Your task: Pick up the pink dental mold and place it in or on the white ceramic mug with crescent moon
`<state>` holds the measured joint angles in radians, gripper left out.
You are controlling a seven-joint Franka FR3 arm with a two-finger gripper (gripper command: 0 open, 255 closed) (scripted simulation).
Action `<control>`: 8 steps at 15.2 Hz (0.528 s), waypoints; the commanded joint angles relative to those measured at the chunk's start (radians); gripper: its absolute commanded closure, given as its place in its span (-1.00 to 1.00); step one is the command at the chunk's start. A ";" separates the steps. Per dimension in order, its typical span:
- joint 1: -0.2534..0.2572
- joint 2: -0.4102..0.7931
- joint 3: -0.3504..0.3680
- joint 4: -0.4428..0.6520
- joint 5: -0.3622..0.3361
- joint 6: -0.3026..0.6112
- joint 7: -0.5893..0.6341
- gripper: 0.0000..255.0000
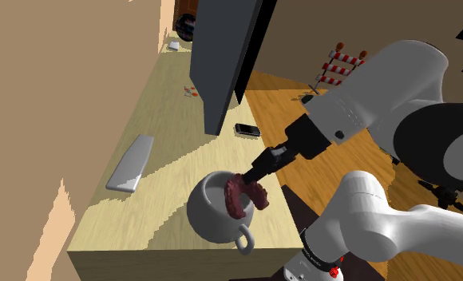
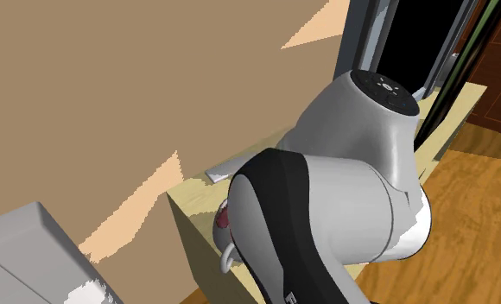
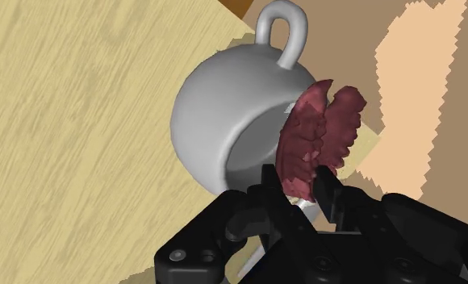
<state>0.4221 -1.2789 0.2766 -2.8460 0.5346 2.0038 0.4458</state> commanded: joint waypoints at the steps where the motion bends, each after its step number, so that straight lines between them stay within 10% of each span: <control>1: 0.006 -0.004 0.009 -0.028 0.011 0.023 -0.005 1.00; 8: 0.020 -0.014 0.025 -0.074 0.031 0.060 -0.012 1.00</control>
<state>0.4414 -1.2917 0.3005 -2.9170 0.5651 2.0637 0.4345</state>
